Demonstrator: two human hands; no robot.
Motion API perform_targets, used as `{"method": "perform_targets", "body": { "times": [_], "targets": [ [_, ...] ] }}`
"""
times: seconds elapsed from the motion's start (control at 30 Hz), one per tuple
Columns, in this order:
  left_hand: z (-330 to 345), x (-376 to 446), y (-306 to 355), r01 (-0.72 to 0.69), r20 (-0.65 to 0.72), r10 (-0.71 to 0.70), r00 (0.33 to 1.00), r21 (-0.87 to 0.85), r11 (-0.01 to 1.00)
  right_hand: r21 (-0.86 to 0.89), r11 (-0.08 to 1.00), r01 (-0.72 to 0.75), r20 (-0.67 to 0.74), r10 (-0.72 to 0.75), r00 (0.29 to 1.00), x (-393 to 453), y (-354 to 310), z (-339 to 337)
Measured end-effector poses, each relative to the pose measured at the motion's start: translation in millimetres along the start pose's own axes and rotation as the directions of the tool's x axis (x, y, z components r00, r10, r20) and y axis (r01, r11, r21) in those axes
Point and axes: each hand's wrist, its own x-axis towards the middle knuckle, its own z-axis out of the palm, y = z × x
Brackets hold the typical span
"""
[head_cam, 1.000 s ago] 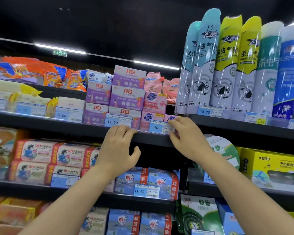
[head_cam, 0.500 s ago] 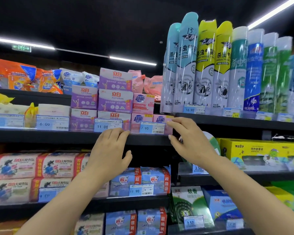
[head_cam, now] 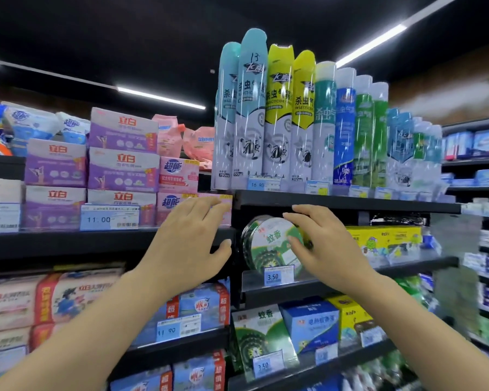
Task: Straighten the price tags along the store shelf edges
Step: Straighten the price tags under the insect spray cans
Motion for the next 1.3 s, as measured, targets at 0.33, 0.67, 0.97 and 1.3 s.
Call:
{"method": "perform_targets", "body": {
  "times": [0.33,0.67,0.97,1.3],
  "targets": [
    [46.4,56.8,69.1,-0.056,-0.015,0.055,0.998,-0.063,0.996,-0.048,0.999,-0.024,-0.046,0.022,0.999,-31.3,82.8,-28.1],
    [133.5,138.2,189.2,-0.091,0.048,0.096,0.994,-0.088,0.992,-0.065,0.997,-0.052,-0.039,0.05,0.998,-83.3,225.9,-61.8],
    [207.2,179.0,285.6,-0.098,0.091,0.111,0.99,-0.134,0.986,-0.076,0.987,-0.14,0.031,0.143,0.989,-126.3,330.2,-70.8],
    [270.8,230.0,301.5,-0.148,0.05,0.156,0.986,-0.142,0.979,-0.146,0.974,-0.172,-0.001,0.173,0.985,-125.4,411.7,-38.7]
  ]
}}
